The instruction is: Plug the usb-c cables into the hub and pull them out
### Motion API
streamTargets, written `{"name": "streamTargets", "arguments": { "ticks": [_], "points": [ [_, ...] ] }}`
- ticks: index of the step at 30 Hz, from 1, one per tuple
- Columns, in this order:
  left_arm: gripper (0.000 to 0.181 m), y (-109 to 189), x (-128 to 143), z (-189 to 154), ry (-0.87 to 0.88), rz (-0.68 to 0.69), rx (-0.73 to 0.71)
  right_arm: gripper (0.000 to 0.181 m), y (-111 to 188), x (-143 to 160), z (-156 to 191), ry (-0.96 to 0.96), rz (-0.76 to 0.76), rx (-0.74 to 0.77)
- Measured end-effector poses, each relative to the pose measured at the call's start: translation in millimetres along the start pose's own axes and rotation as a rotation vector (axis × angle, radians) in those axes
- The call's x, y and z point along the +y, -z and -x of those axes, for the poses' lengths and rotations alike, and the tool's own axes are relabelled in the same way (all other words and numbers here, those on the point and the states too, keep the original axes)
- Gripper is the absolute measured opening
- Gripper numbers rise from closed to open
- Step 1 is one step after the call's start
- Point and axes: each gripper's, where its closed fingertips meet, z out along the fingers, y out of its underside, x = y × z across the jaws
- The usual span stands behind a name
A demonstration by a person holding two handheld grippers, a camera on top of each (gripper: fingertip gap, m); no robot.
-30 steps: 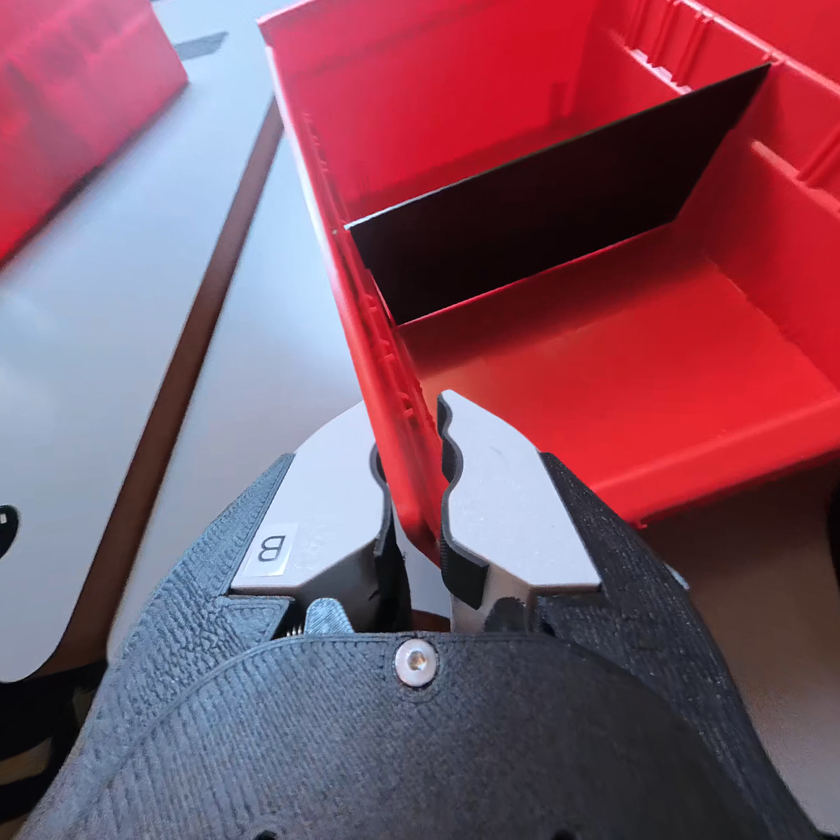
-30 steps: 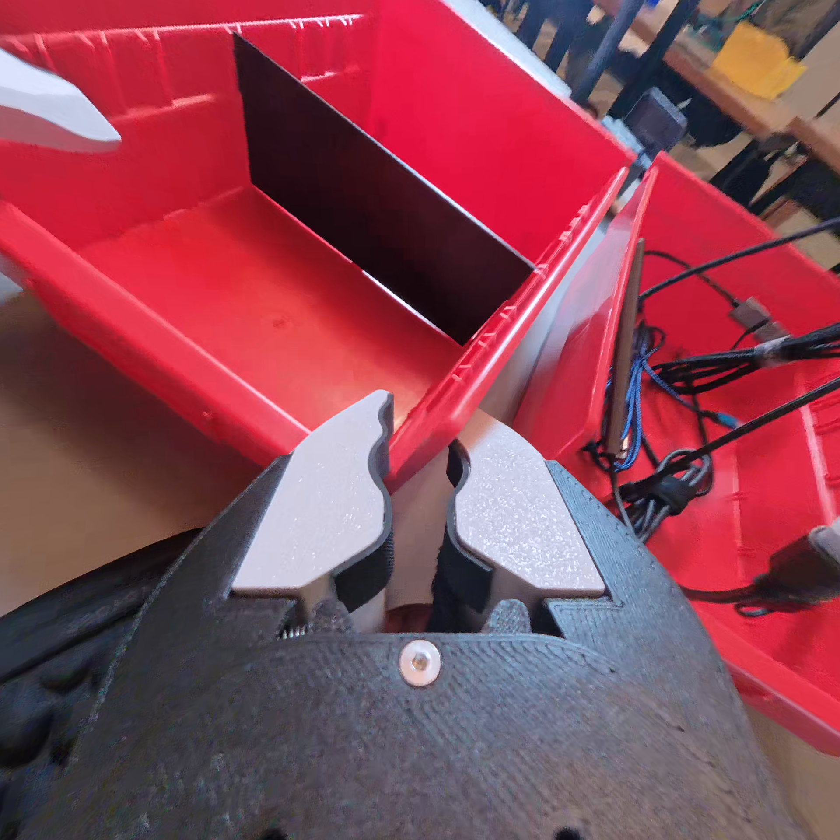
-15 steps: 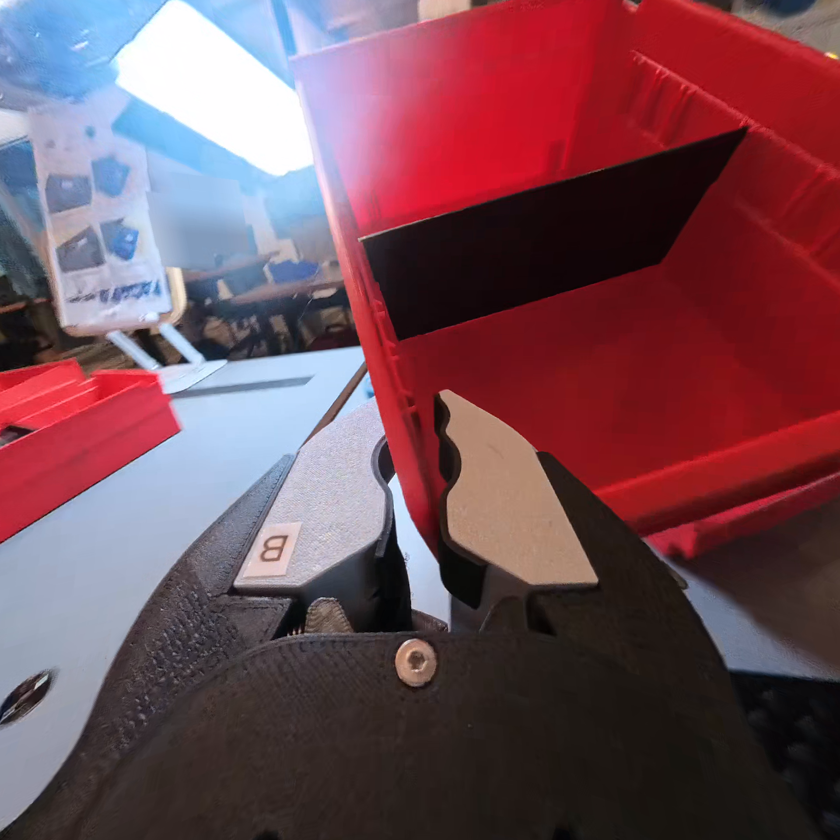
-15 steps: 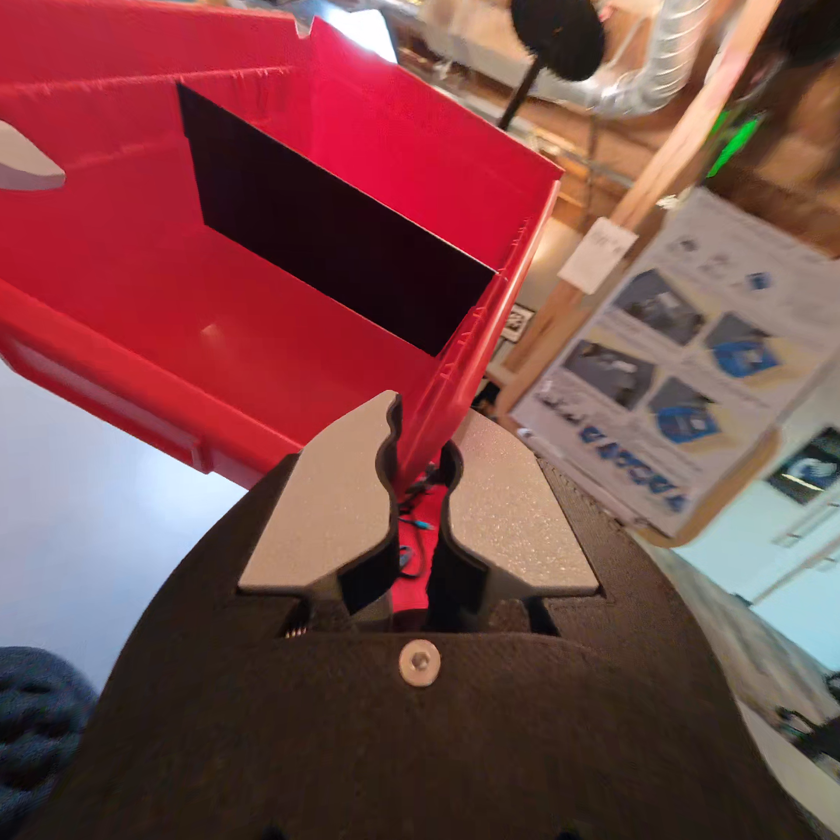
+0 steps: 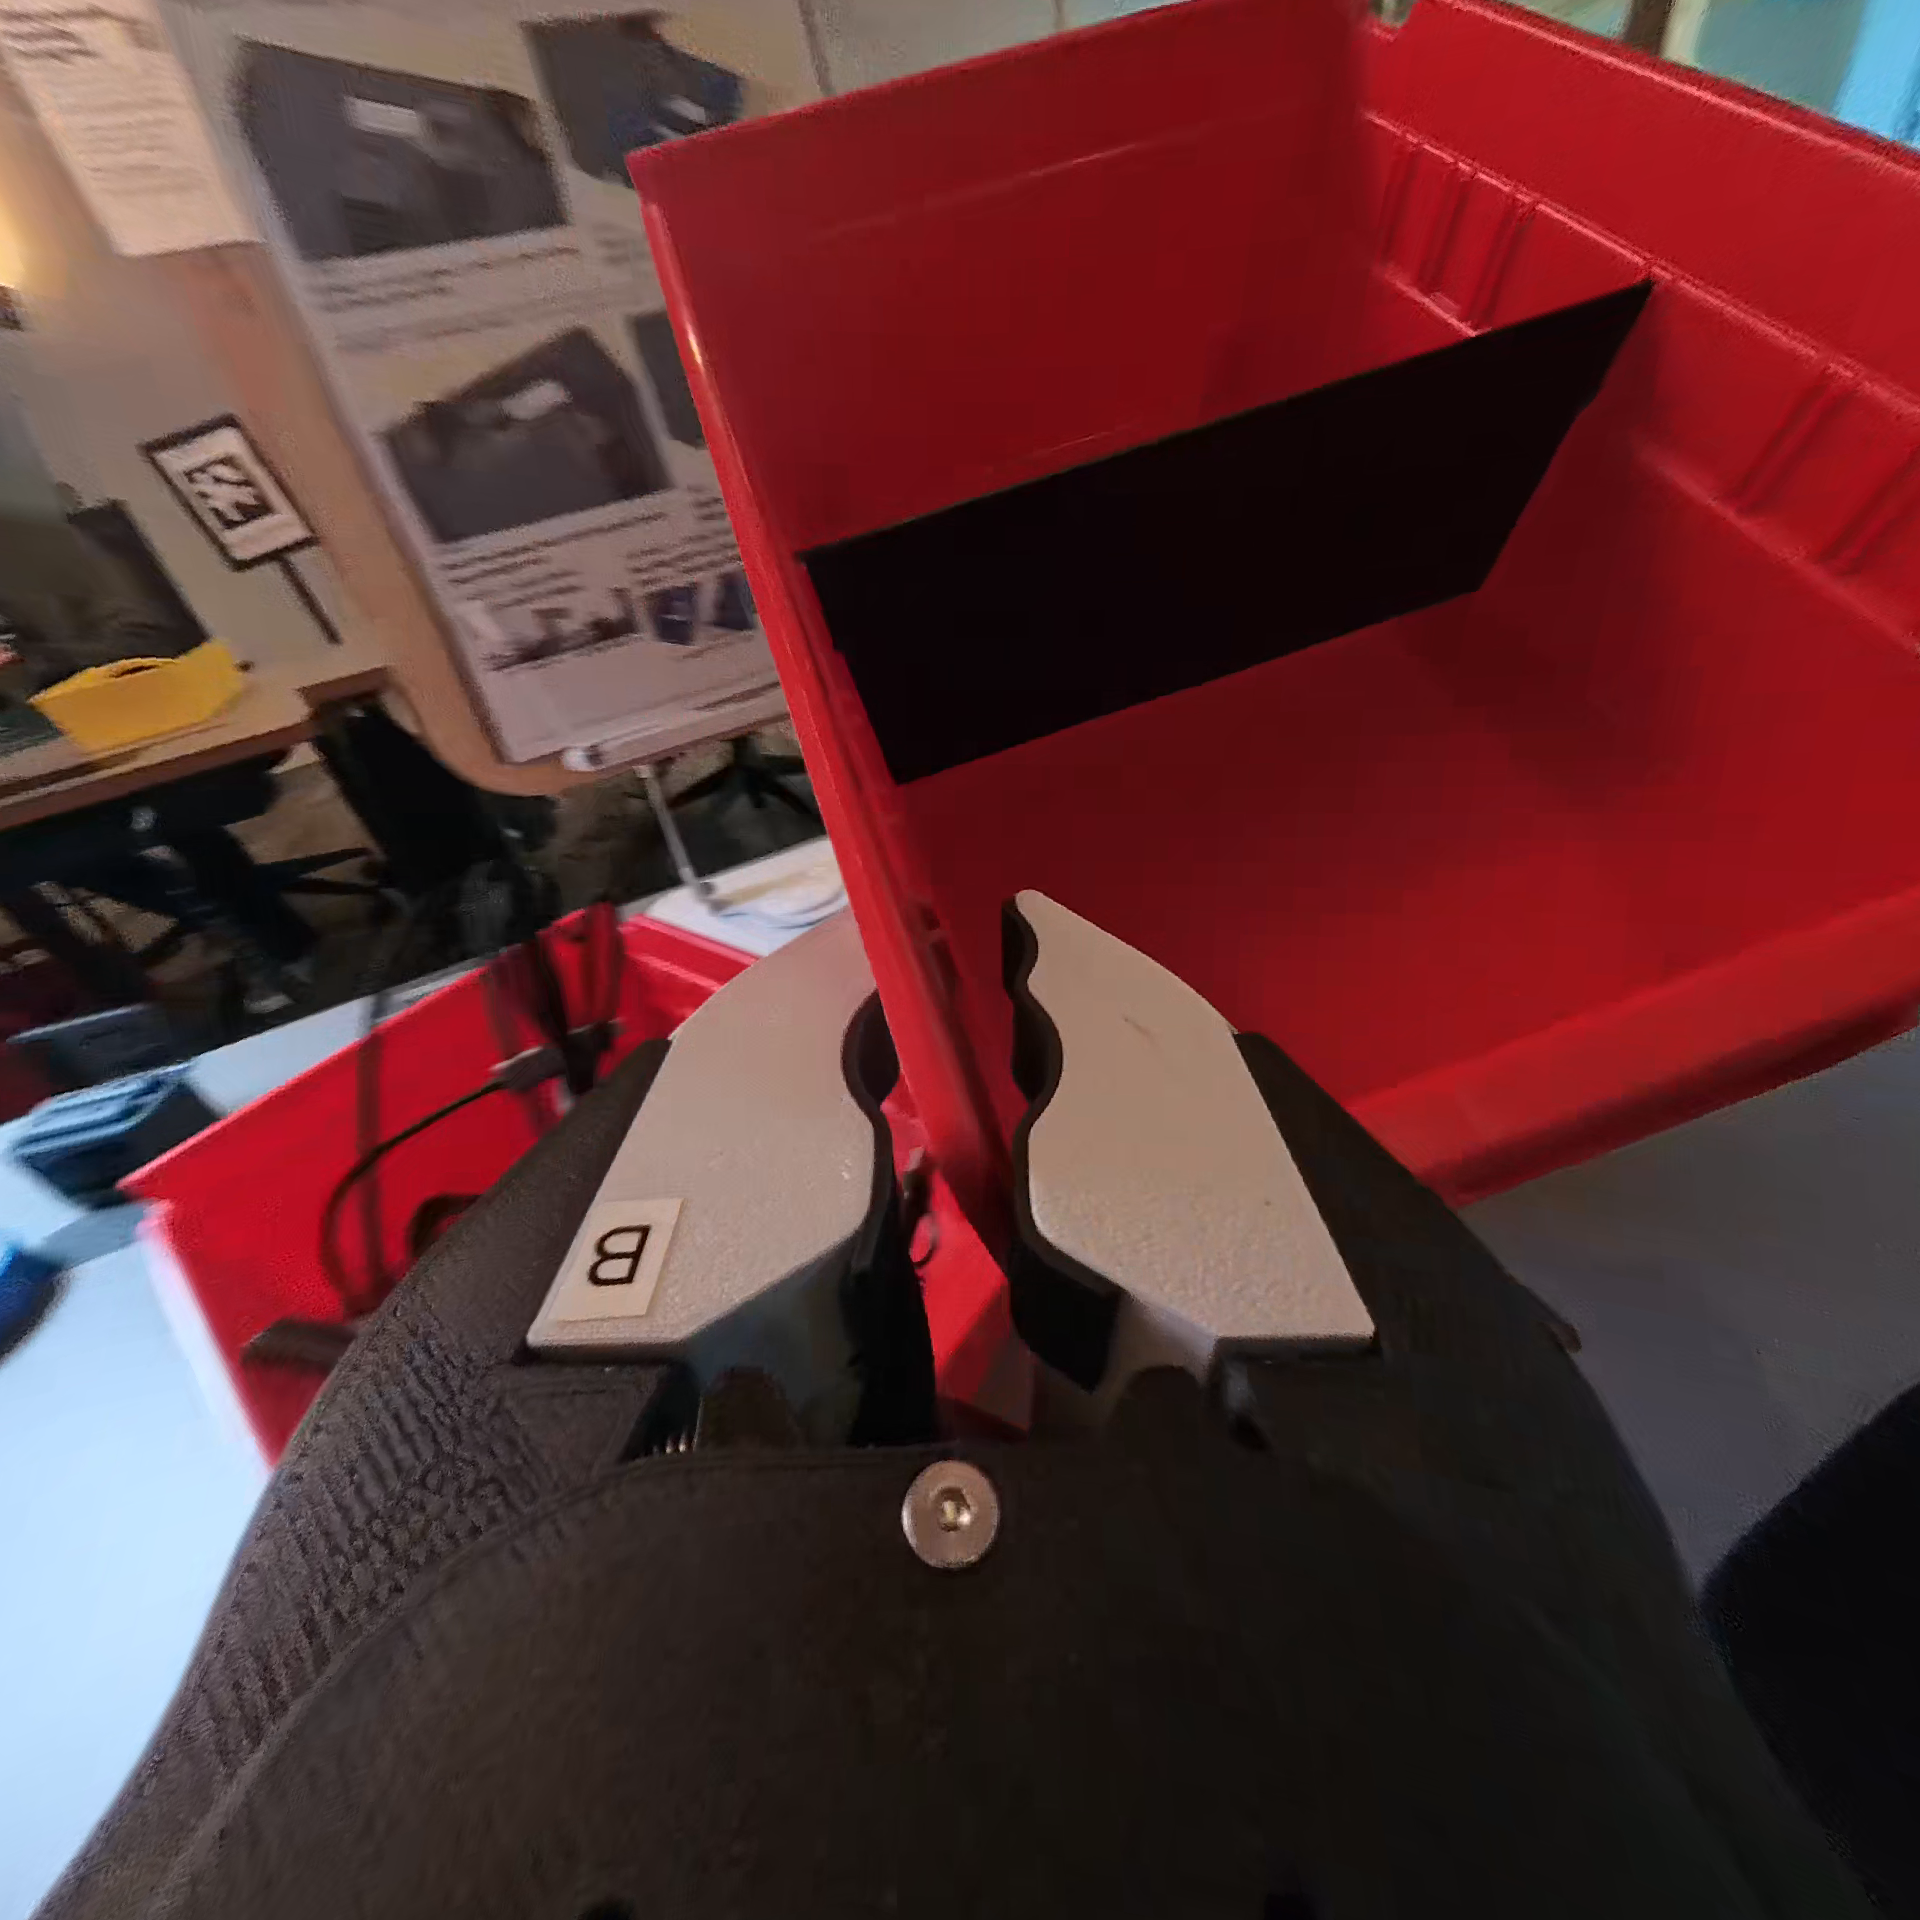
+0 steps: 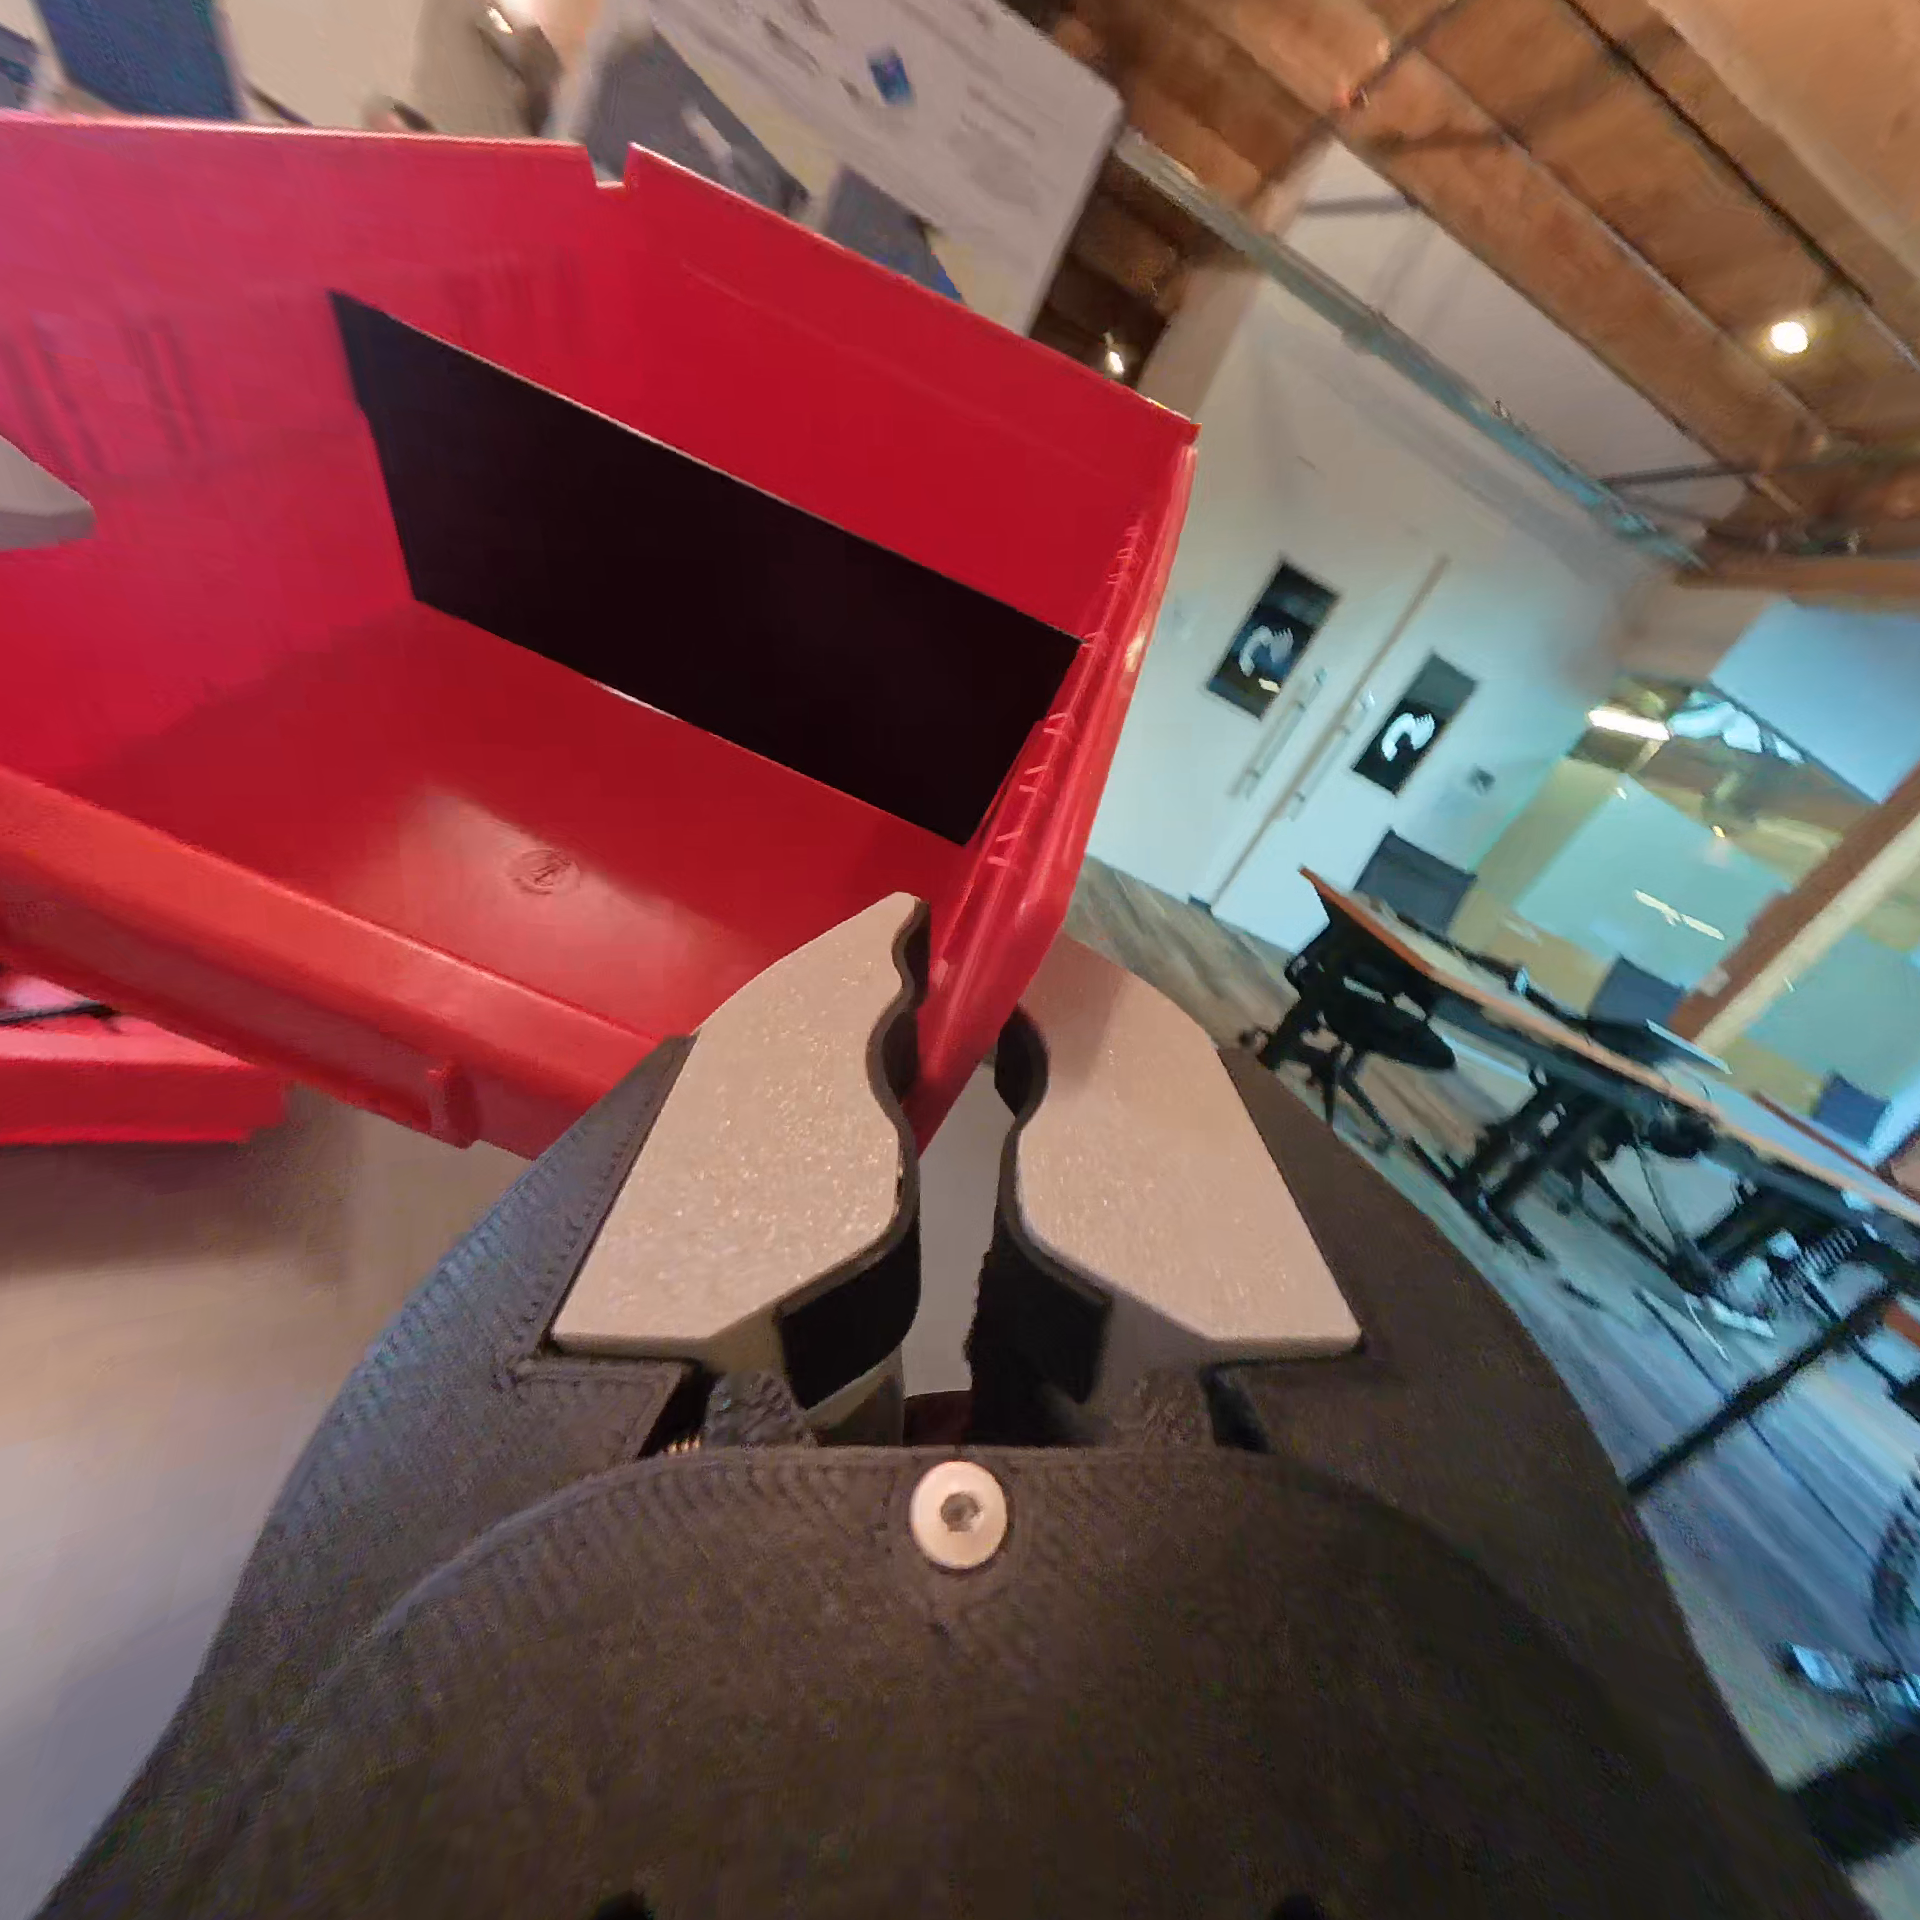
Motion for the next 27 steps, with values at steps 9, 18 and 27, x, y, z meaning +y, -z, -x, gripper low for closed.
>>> {"name": "streamTargets", "arguments": {
  "ticks": [9, 18, 27],
  "points": [
    [0.020, -76.9, 39.6, -106.1, -0.059, 0.162, 0.171, 0.008, -1.7, 117.7, -65.9, -0.101, 0.249, 0.061],
    [0.023, -107.6, 90.3, -155.8, -0.046, 0.267, 0.244, 0.007, -0.7, 192.3, -78.9, -0.124, 0.406, 0.041],
    [0.027, -112.6, 115.0, -181.8, -0.047, 0.330, 0.297, 0.007, 6.0, 227.3, -83.0, -0.150, 0.487, 0.004]
  ]
}}
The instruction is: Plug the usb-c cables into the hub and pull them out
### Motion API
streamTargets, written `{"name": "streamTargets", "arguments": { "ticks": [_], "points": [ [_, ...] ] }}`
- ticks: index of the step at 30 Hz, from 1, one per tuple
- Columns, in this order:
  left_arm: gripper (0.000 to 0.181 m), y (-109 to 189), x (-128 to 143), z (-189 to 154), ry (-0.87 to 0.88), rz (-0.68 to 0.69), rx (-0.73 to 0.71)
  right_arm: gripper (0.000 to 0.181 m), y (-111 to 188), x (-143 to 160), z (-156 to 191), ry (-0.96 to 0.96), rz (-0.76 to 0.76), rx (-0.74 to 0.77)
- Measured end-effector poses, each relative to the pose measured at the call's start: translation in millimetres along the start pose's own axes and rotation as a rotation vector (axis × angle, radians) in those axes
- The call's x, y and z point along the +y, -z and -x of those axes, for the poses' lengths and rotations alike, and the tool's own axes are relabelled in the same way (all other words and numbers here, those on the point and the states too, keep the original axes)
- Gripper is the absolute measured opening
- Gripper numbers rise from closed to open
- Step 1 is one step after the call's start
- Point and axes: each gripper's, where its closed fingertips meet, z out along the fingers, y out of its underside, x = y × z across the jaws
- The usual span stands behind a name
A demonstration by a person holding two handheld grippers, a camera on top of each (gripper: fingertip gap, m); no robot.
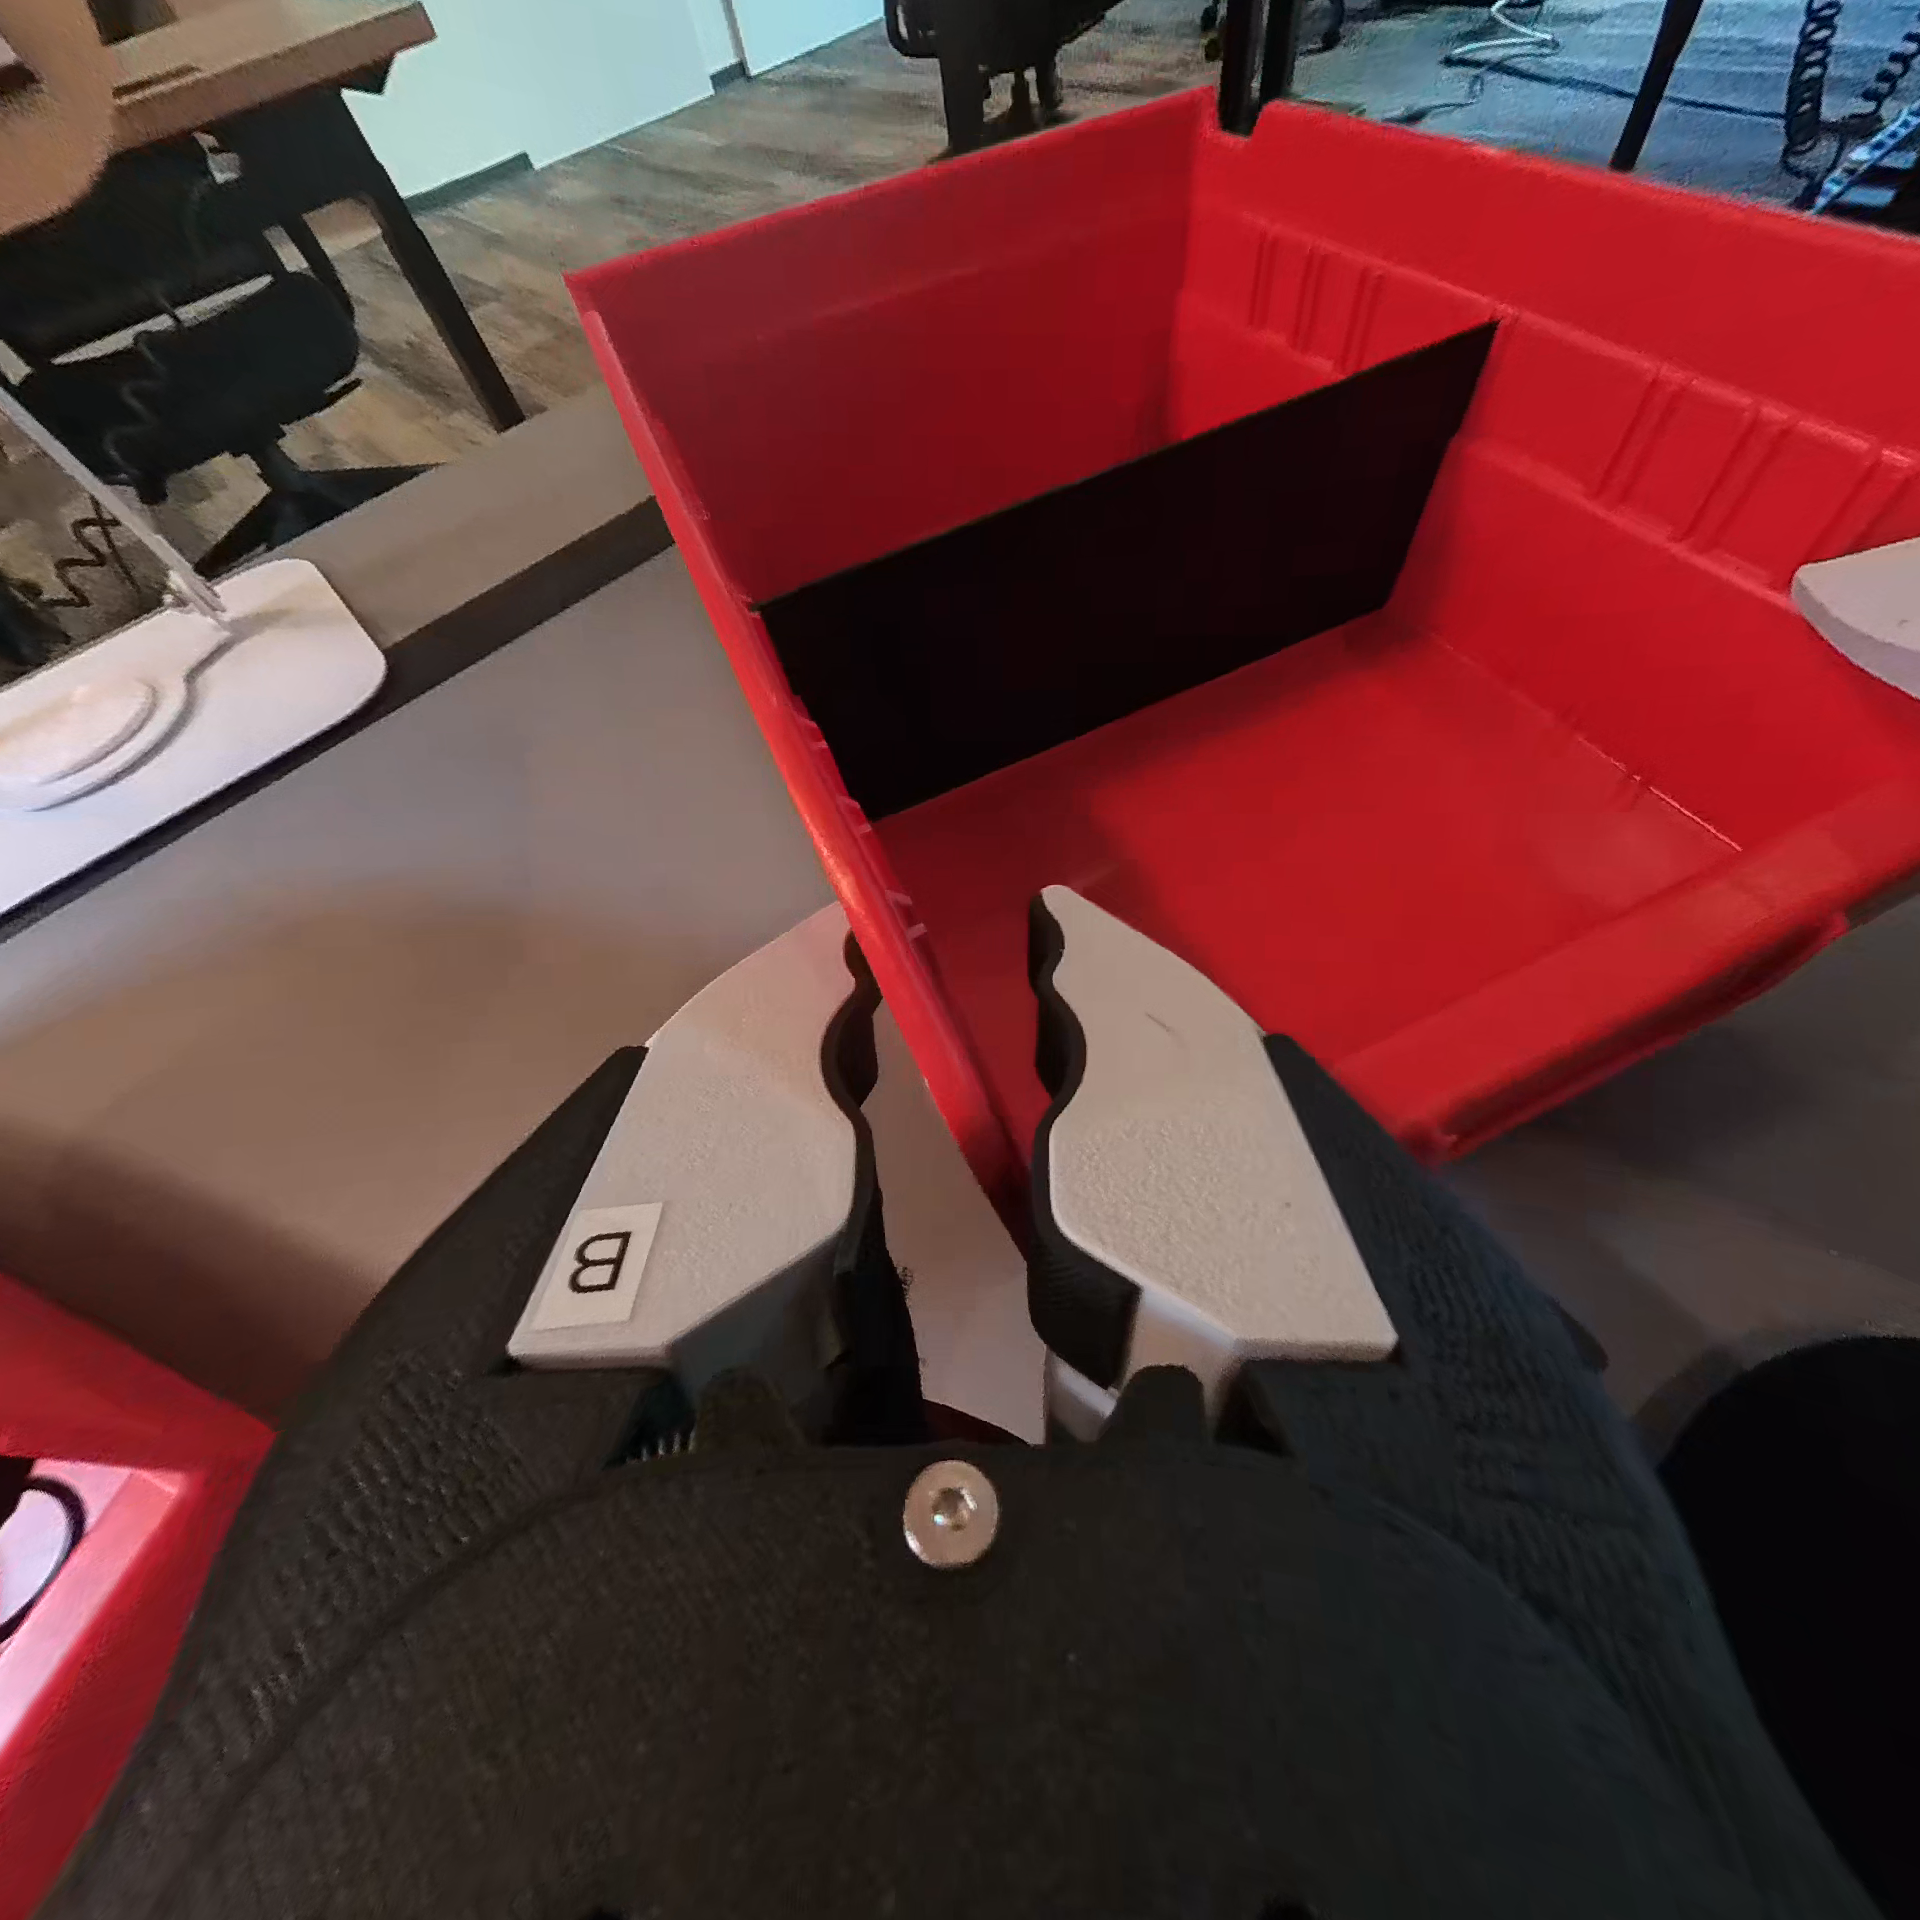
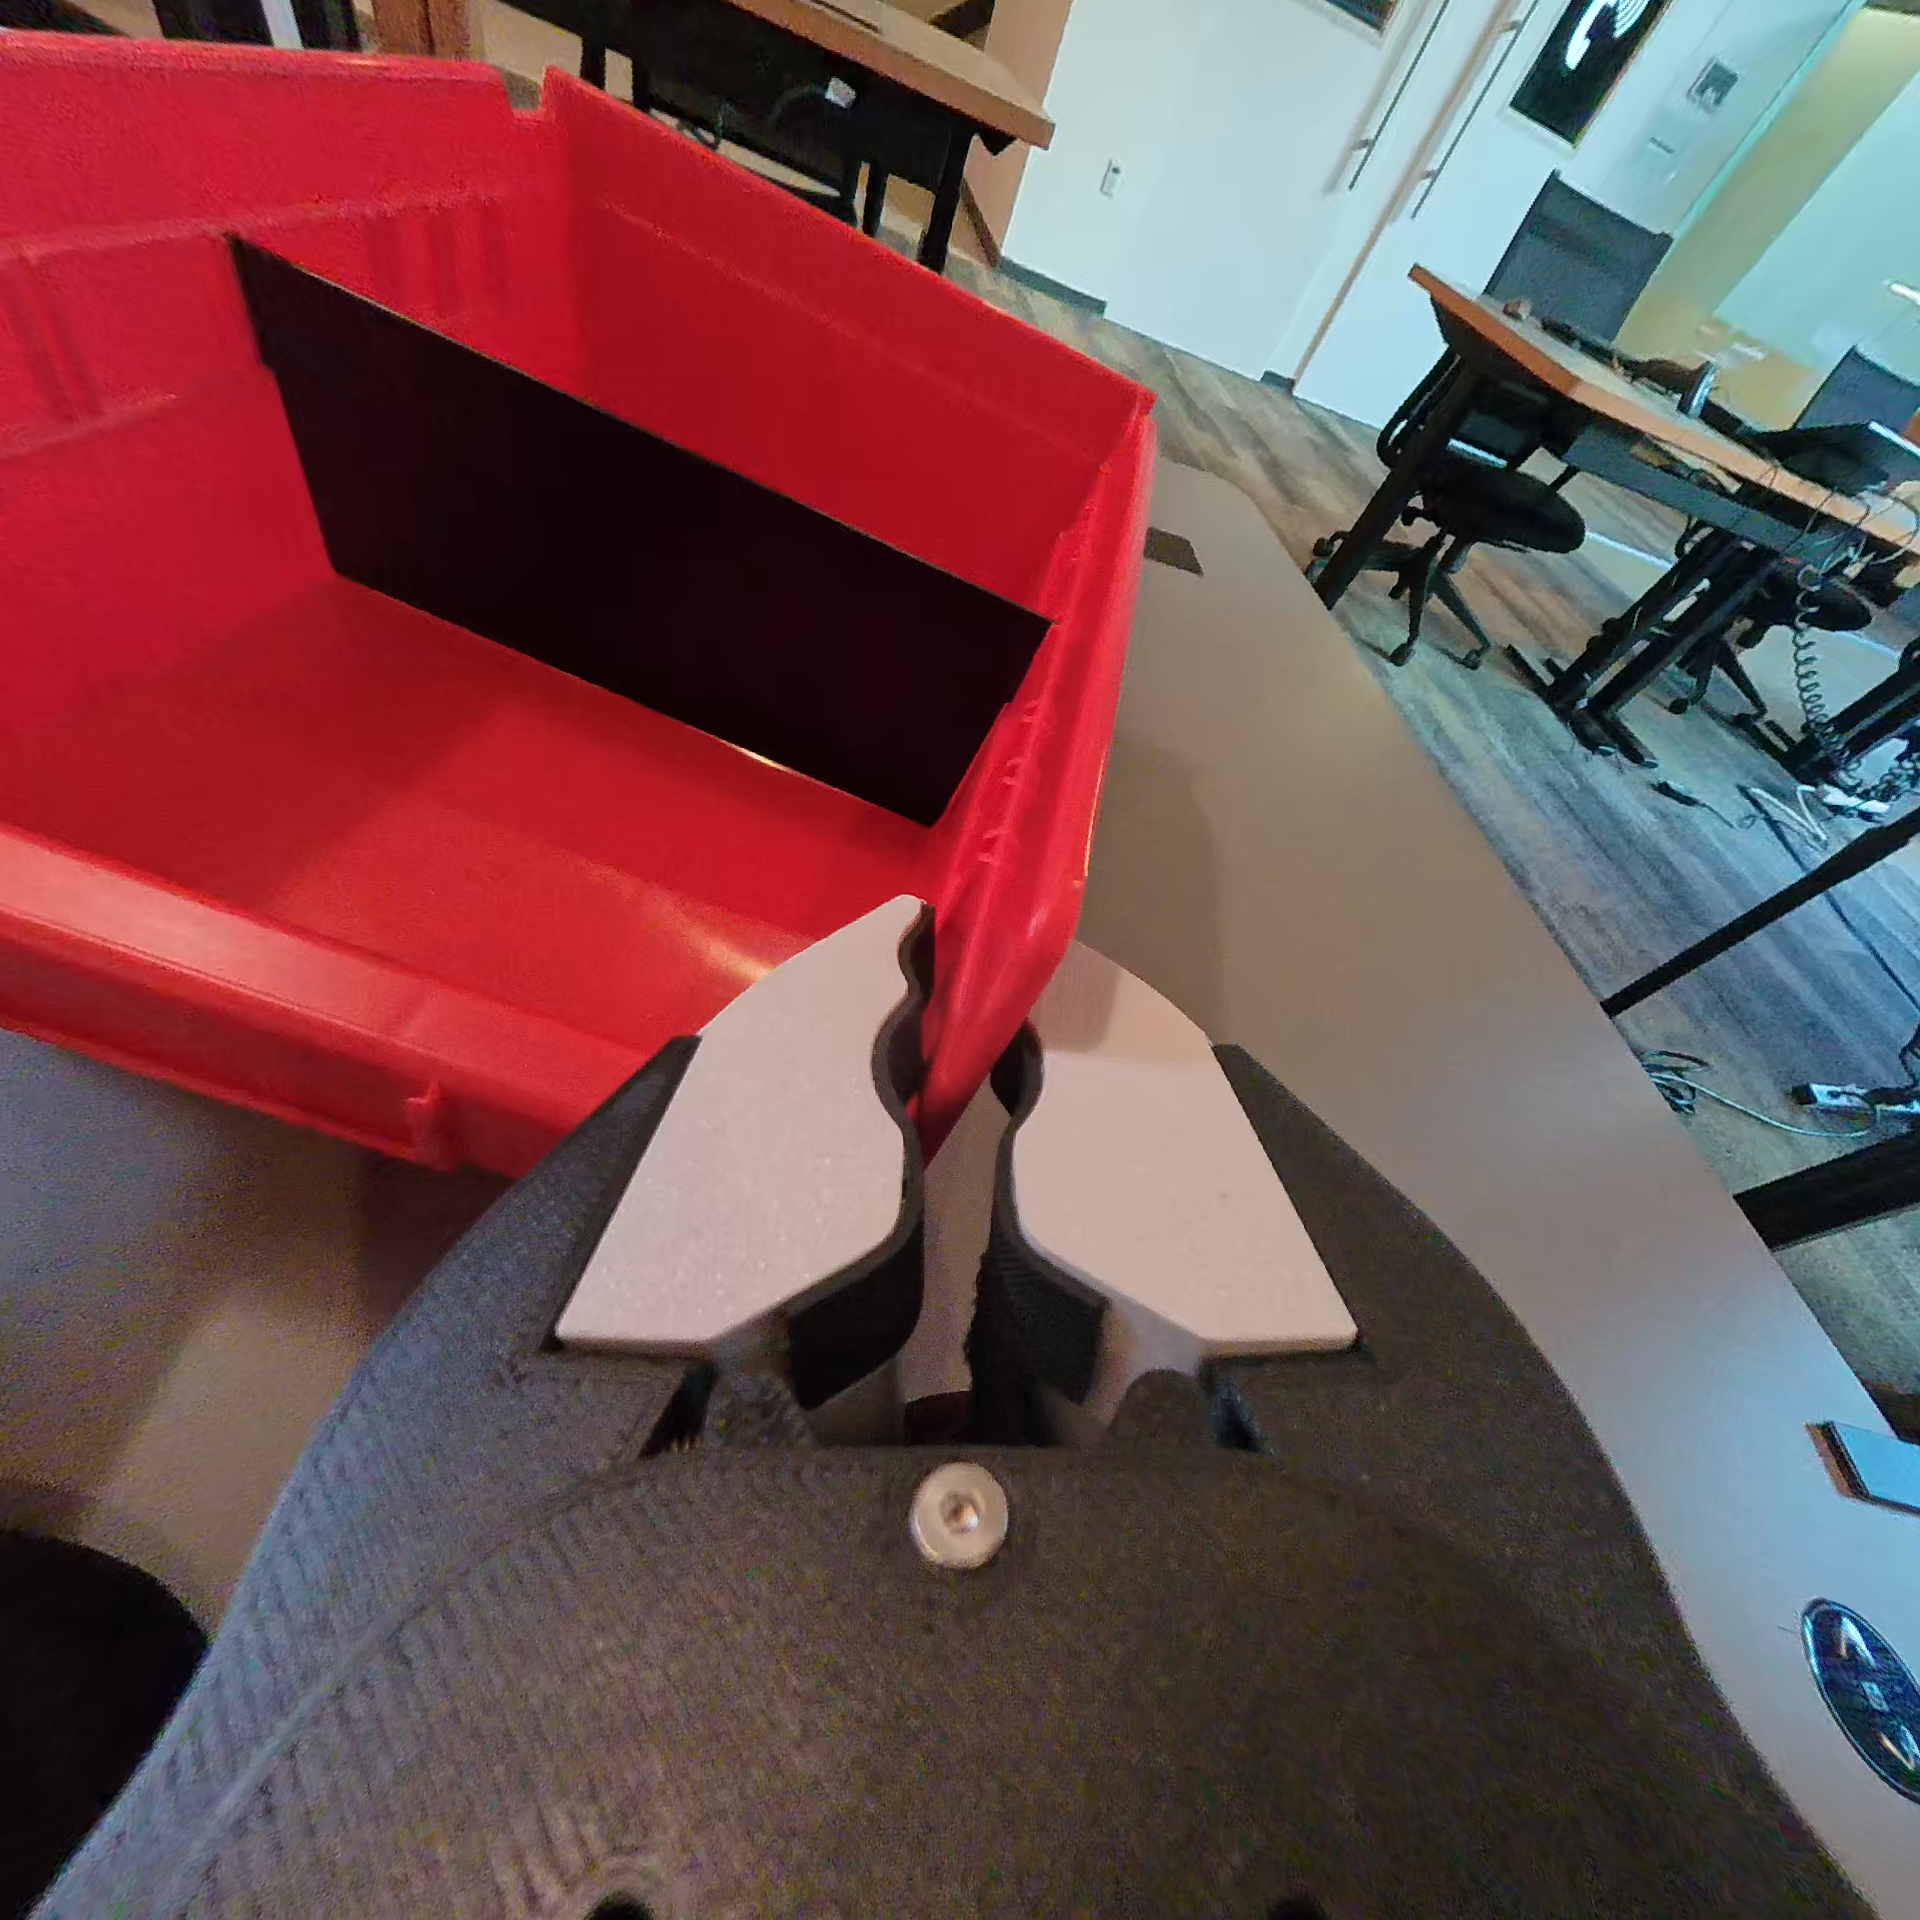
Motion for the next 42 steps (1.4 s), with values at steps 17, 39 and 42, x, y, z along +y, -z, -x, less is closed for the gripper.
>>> {"name": "streamTargets", "arguments": {
  "ticks": [17, 39, 42],
  "points": [
    [0.110, 82.3, -16.1, 7.2, -0.136, -0.065, 0.251, 0.100, 43.9, -59.1, -41.3, -0.180, -0.413, -0.077],
    [0.038, 122.9, 149.7, 186.2, -0.621, 0.623, -0.195, 0.037, 0.5, 17.7, 126.6, 0.907, 0.163, -0.464],
    [0.033, 124.4, 152.8, 190.5, -0.606, 0.618, -0.208, 0.037, -0.4, 17.6, 127.0, 0.901, 0.164, -0.463]
  ]
}}
